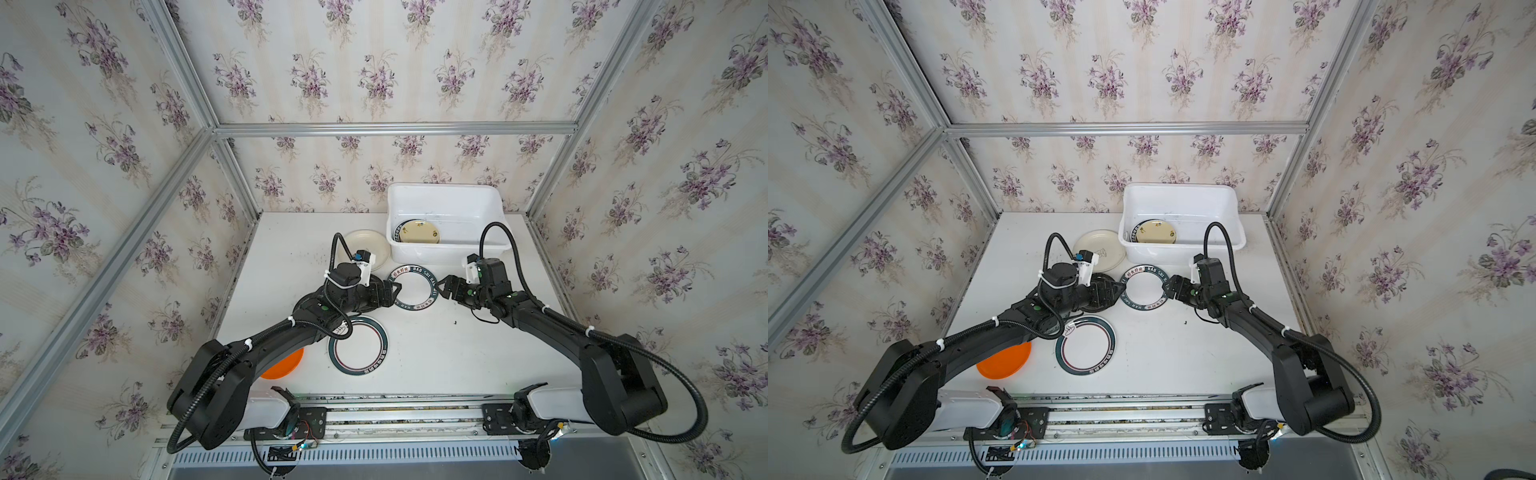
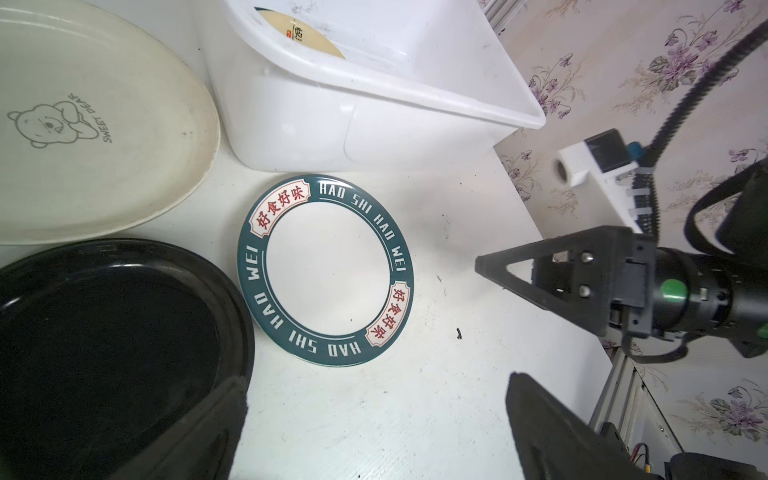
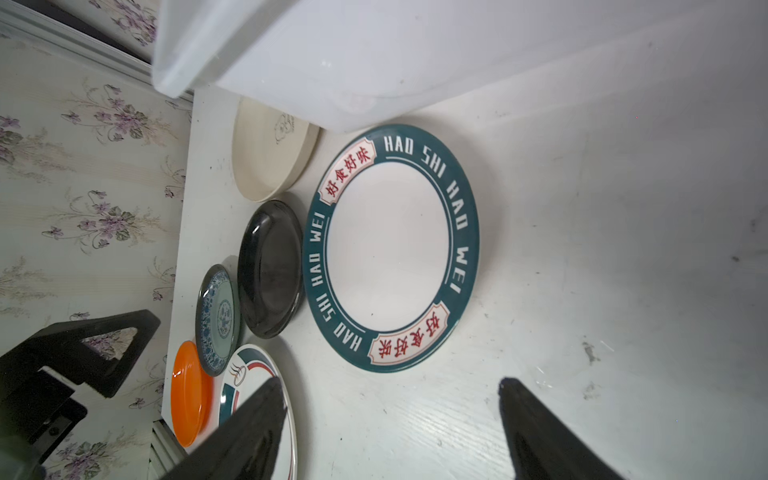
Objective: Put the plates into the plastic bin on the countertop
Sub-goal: 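Move the right gripper down to the green-rimmed HAO SHI HAO WEI plate, then close the right gripper on the green-rimmed plate's rim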
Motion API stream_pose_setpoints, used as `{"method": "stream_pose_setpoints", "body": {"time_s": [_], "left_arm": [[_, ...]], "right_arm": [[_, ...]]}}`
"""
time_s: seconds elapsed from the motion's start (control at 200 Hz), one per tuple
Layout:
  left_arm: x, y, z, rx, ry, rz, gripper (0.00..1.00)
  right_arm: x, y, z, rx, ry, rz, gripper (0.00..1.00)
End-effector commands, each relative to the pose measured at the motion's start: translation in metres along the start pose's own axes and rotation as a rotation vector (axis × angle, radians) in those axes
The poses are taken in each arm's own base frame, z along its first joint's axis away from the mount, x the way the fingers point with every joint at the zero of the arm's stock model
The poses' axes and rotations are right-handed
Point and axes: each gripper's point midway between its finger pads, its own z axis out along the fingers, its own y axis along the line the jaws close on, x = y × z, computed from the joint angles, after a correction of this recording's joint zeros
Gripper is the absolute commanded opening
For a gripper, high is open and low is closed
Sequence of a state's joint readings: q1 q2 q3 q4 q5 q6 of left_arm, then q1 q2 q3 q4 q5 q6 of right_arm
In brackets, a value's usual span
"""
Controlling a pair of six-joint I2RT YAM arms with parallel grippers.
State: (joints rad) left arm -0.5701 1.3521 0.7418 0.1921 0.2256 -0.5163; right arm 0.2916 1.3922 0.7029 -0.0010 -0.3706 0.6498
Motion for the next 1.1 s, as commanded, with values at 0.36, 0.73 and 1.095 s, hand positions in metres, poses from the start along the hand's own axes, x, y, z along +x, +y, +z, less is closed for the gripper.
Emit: {"method": "stream_pose_setpoints", "body": {"time_s": [0.36,0.73,1.095], "left_arm": [[0.001,-0.004,0.0,0.036,0.001,-0.028,1.0],[0.001,0.001,0.0,0.019,0.001,-0.038,1.0],[0.003,0.005,0.0,0.006,0.004,-0.044,1.0]], "right_arm": [[-0.008,-0.015,0.06,-0.139,0.023,0.124,0.66],[-0.004,-0.038,0.075,-0.037,0.042,0.125,0.37],[-0.008,-0.049,0.077,0.028,0.035,0.098,0.26]]}}
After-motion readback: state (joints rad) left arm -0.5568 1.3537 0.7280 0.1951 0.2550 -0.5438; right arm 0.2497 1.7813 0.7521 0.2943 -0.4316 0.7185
